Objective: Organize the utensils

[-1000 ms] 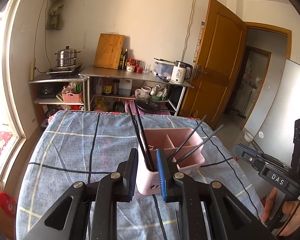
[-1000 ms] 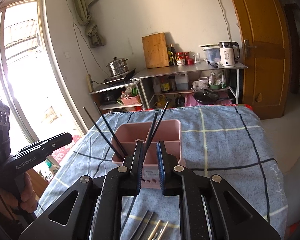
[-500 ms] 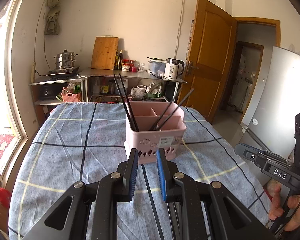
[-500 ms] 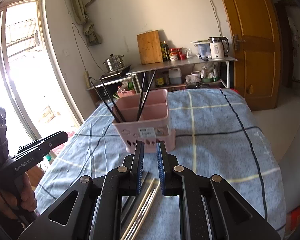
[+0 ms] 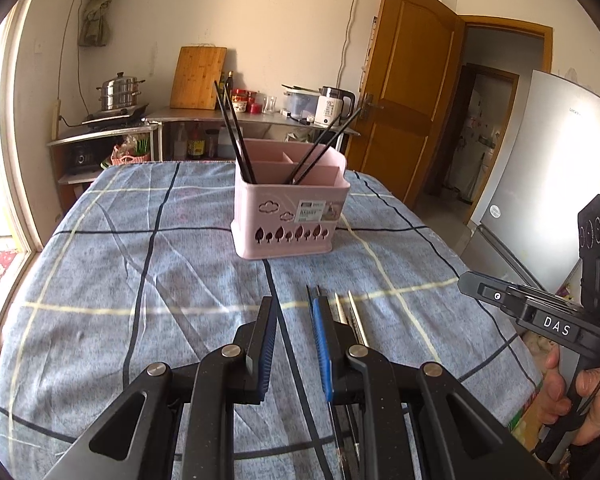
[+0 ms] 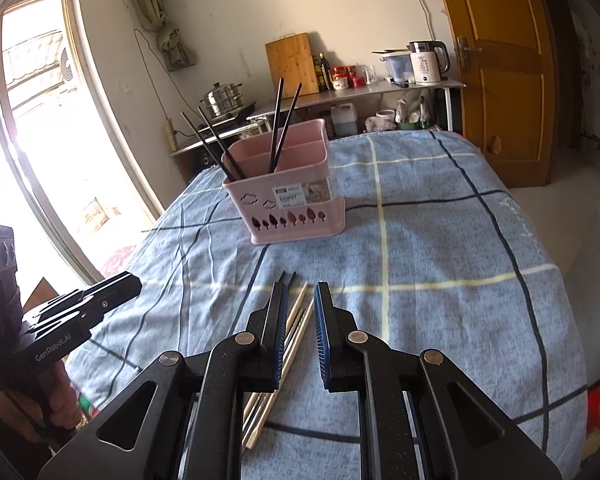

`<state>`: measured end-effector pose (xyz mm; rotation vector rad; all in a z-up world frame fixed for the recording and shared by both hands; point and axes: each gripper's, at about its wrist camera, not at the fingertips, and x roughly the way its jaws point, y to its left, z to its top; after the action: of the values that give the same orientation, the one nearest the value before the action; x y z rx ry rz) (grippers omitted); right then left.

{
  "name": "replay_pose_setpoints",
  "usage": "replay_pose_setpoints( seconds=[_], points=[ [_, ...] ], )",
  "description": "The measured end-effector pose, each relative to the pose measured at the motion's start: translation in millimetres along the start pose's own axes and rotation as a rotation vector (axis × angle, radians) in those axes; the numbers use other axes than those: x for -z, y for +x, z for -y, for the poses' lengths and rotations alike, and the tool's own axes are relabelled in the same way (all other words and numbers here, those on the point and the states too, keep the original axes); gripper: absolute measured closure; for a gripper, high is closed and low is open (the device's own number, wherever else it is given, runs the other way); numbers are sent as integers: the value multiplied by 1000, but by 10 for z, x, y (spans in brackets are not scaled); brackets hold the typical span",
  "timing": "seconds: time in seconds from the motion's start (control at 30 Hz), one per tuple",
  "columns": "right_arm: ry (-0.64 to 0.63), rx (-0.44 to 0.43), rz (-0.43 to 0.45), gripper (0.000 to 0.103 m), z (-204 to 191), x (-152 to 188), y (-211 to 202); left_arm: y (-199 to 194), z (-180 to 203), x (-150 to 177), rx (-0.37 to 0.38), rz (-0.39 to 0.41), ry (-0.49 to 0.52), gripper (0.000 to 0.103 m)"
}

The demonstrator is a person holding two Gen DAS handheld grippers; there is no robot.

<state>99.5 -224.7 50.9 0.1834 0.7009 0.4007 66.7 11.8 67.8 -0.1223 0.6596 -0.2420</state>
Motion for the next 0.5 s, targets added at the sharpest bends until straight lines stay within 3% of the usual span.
replay_pose_setpoints(
  seconds=[0.5],
  points=[
    [0, -4, -56, 89, 4, 114, 180, 315, -8, 100, 15, -79, -8, 85]
  ],
)
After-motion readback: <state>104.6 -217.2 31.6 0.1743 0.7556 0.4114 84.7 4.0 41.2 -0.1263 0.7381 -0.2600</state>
